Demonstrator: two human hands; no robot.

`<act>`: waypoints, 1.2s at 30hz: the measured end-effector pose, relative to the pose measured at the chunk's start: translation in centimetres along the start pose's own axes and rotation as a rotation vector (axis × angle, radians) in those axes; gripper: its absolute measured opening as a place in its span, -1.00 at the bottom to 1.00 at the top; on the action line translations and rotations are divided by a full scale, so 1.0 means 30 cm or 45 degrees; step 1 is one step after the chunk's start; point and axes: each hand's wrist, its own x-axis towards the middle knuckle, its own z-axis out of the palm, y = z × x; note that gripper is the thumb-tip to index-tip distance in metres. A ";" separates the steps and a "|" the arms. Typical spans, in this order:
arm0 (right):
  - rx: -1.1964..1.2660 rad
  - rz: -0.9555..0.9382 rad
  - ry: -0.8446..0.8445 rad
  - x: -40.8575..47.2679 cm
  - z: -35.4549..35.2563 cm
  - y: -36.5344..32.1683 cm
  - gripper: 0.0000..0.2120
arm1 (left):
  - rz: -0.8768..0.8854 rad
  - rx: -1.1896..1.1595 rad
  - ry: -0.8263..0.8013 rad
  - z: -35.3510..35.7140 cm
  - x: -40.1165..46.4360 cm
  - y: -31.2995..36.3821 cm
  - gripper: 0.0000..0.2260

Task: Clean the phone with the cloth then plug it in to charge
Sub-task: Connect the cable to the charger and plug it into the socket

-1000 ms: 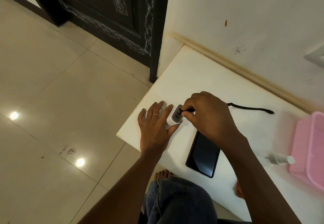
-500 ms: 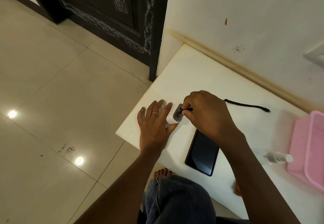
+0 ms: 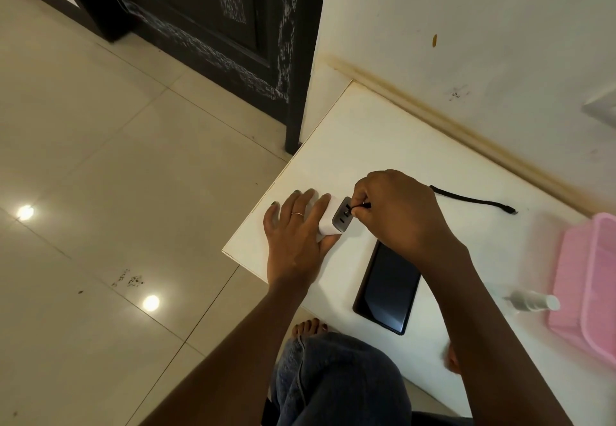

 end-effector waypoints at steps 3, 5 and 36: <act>0.037 0.057 -0.014 -0.003 0.000 0.017 -0.87 | -0.008 -0.010 -0.004 0.004 0.000 -0.003 -0.49; 0.098 0.071 -0.011 -0.008 0.003 0.027 -0.88 | -0.014 -0.016 -0.013 0.008 0.001 -0.005 -0.48; 0.285 0.098 0.254 -0.022 0.113 -0.022 -0.94 | -0.176 -0.079 -0.107 0.023 -0.013 -0.016 -0.39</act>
